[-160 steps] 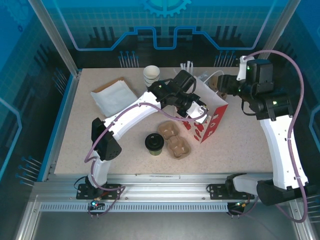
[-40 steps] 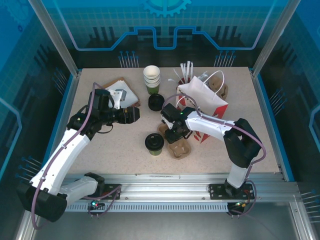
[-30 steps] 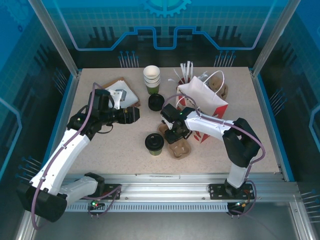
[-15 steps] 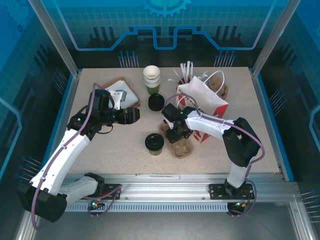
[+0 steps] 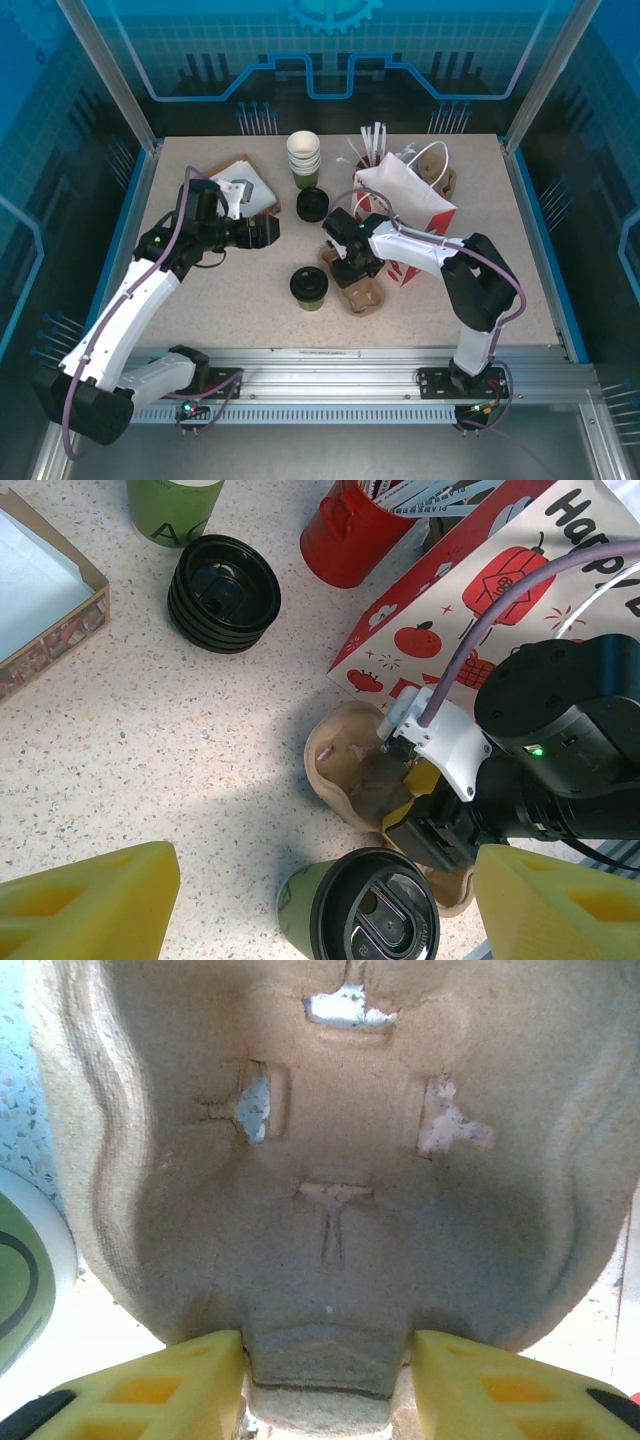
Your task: Pack the takeout coffee
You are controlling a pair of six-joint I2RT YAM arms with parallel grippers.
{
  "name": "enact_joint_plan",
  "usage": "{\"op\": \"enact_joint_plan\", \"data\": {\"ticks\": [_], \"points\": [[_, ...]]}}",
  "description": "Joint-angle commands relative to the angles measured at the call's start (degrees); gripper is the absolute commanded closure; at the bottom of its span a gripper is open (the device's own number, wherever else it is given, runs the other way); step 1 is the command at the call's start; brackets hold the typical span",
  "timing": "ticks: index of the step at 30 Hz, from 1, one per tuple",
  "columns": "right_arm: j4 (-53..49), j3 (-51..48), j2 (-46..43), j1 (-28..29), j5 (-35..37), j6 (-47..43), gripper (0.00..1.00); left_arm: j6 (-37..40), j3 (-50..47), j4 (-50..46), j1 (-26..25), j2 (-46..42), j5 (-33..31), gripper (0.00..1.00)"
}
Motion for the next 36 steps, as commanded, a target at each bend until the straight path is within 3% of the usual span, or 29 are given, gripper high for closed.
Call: {"op": "enact_joint_plan", "data": {"ticks": [1, 20, 36], "points": [[0.17, -0.14, 1.72, -0.29, -0.80, 0.97, 0.51, 1.58, -0.92, 0.61, 0.43, -0.94, 1.64, 0.21], [-3.68, 1.82, -5.46, 0.36, 1.62, -0.30, 0.64, 1.25, -0.92, 0.74, 0.43, -1.12, 1.97, 0.21], [-7.64, 20.05, -6.84, 4.12, 1.24, -6.69, 0.65, 0.25, -0.47, 0.27, 0.43, -4.21, -2.84, 0.21]]}}
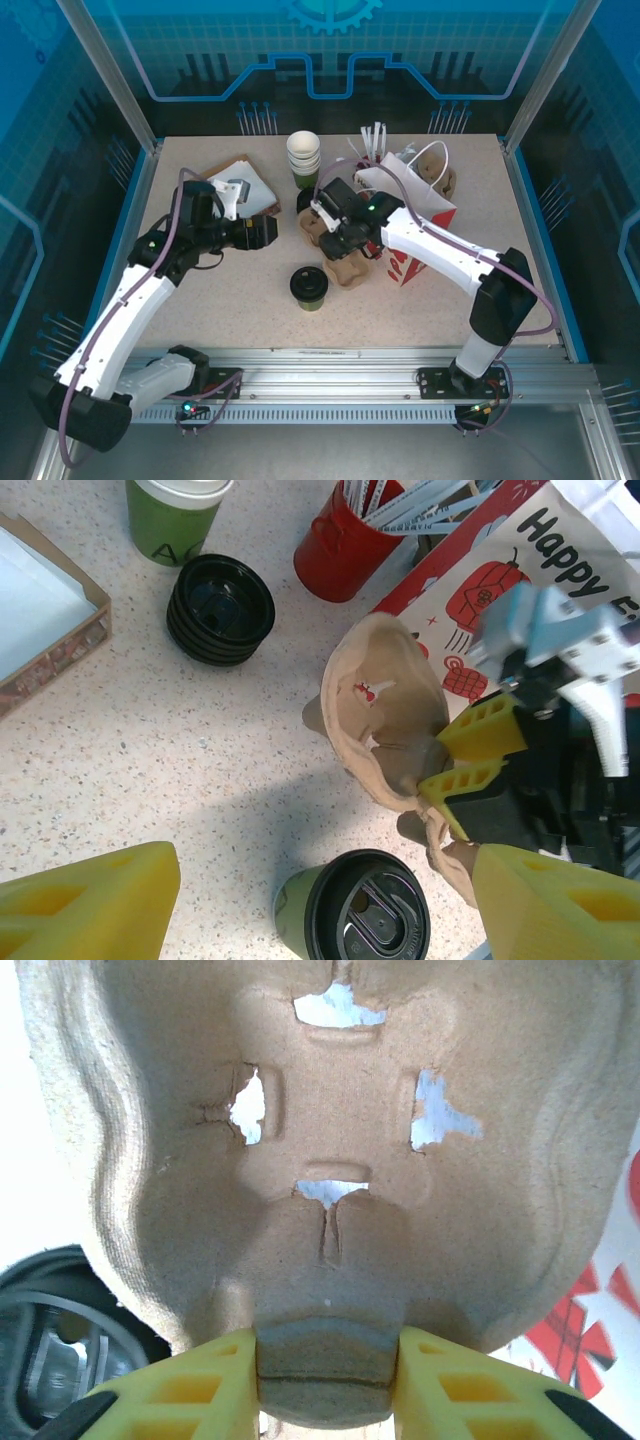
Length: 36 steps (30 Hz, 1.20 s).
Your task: Pack the takeout coffee
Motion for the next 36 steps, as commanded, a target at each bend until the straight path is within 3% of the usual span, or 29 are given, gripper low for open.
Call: {"op": "enact_joint_plan", "data": {"ticks": [1, 9, 16, 19, 27, 31, 36], "points": [[-1.98, 5.18, 0.46, 1.38, -1.39, -2.61, 0.65, 0.18, -0.35, 0.10, 0.43, -1.97, -3.14, 0.21], [-2.84, 15.11, 0.74, 3.68, -7.34, -3.88, 0.65, -2.26, 0.75, -0.09, 0.43, -4.36, -8.57, 0.23], [-4.20, 22.92, -2.60, 3.32, -11.51, -5.52, 0.65, -8.26, 1.24, 4.88, -0.43, -7.46, -8.52, 0.25], [-5.64, 25.48, -4.70, 1.85, -9.88, -6.69, 0.66, -9.65, 2.41, 8.00, -2.80, -6.19, -8.88, 0.26], [-10.84, 29.37, -10.94, -10.41, -8.22, -9.83, 0.66, -7.99, 8.16, 14.41, -13.74, 1.86, -13.75, 0.26], [-12.52, 29.22, -12.82, -18.51, -8.87, -10.54, 0.65, -7.15, 10.77, 18.51, -16.14, 7.34, -10.31, 0.28], [-12.80, 29.04, -13.73, -25.38, -8.90, -10.41, 0.65, 1.00, 20.54, 17.25, -18.32, 20.77, -4.68, 0.30]]}}
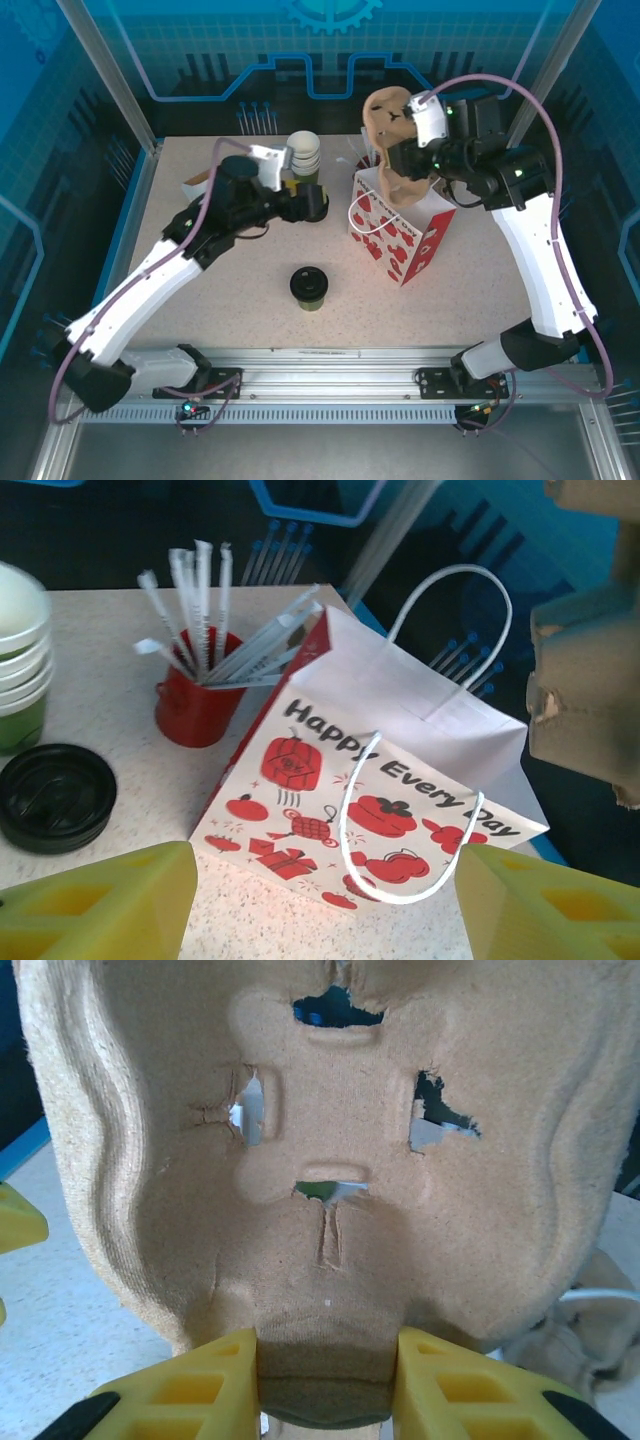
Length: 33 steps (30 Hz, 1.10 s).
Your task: Pack the takeout coffee
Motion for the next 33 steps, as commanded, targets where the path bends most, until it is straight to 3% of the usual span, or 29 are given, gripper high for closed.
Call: {"op": "enact_joint_plan", "data": {"ticks": [1, 8, 13, 17, 33], "points": [[-1.89, 0.76, -0.64, -2.75, 0.21, -1.06, 0.65, 7.78, 7.38, 0.56, -0.94, 8.50, 4.69, 0.31], [-1.59, -2.51, -2.24, -4.63, 3.90, -0.30, 0.65, 19.52, 24.65, -5.52, -1.11, 25.70, 6.21, 0.29], [-1.58, -4.67, -3.86, -5.18, 6.73, 0.34, 0.66, 23.22, 38.62, -13.27, -1.10, 37.51, 6.29, 0.30], [-0.92, -6.51, -4.96, -5.96, 7.17, 0.87, 0.66, 24.47, 48.90, -19.43, -1.01, 44.95, 7.20, 0.37], [1.79, -8.22, -4.22, -6.35, 3.39, 1.04, 0.66, 24.81, 55.68, -22.63, -0.36, 50.17, 7.75, 0.72]]}}
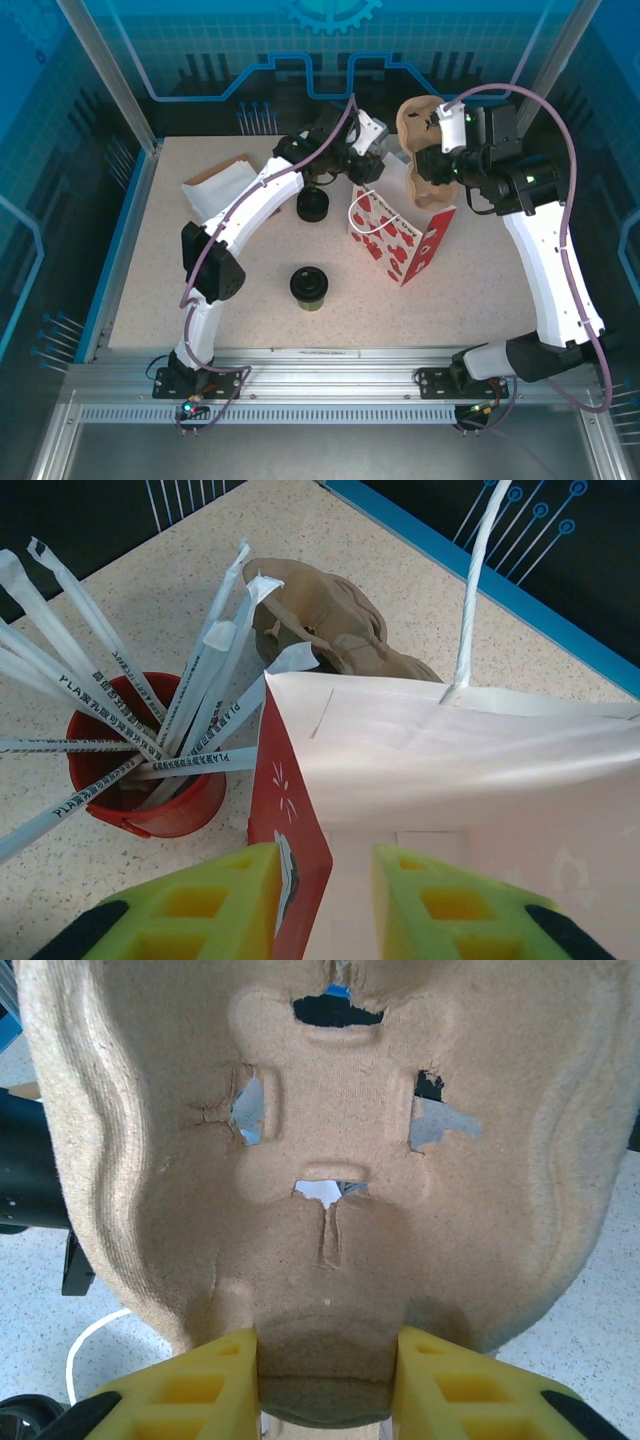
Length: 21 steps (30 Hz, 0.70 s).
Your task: Pack the takeout coffee
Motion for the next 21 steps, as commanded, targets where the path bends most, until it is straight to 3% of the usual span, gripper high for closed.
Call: {"op": "enact_joint_plan", "data": {"ticks": [1, 9, 15, 21], "points": [[2.43, -0.94, -0.27, -0.82, -2.75, 0.05, 0.66, 0.52, 2.99, -1.79, 0.59, 1.63, 1.53, 0.73], [4.80, -1.64, 0.54, -0.86, -5.15, -1.13, 0.66, 0.43, 4.39, -2.62, 1.01, 2.70, 2.95, 0.77], [5.07, -1.69, 1.03, -0.87, -5.14, -1.05, 0.66, 0.54, 5.15, -3.30, 1.00, 3.39, 3.21, 0.71], [5.58, -2.00, 1.12, -0.95, -5.19, -1.91, 0.67, -0.55, 5.91, -3.22, 1.46, 3.90, 3.52, 0.78]]}}
